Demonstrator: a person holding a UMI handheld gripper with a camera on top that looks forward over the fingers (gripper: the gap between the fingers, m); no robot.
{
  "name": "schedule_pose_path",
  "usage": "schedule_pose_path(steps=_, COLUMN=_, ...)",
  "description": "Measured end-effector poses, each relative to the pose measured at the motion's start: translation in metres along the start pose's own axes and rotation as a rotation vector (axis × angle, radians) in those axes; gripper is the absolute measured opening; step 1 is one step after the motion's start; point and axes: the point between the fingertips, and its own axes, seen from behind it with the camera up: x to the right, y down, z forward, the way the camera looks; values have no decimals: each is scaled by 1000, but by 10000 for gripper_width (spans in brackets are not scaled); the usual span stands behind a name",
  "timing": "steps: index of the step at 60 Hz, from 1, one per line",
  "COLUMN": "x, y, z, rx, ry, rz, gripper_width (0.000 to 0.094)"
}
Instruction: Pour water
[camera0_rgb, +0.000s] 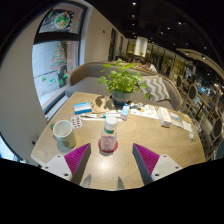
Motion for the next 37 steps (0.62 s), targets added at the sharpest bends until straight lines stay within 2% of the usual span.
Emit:
schedule_pose_path(steps=17, x=1, y=-13, z=-82, rx=24, ry=50, rz=37, gripper_width=852)
schedule_pose_path(steps=37, x=2, y=-6, z=-96, rx=24, ry=63, rz=95, gripper_width=857)
